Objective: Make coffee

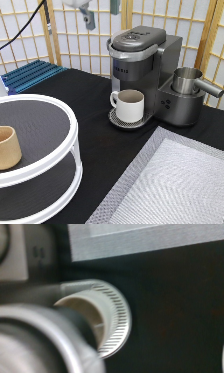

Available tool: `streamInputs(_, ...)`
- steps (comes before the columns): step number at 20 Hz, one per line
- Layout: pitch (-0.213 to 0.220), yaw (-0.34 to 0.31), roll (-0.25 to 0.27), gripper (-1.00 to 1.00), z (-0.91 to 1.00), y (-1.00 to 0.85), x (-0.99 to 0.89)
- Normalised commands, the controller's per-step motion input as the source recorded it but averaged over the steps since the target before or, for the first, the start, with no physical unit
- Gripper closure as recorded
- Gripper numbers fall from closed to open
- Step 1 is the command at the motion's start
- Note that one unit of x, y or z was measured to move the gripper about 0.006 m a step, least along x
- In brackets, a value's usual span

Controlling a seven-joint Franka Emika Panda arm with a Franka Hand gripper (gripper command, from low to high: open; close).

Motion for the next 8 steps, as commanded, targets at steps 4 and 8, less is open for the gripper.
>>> streamInputs(4,-0.049,0.005,-0.109,-1.00,-0.38,-0.48,-0.39)
streamInputs(8,0.000,0.000,0.002,-1.00,0.00,0.00,0.00)
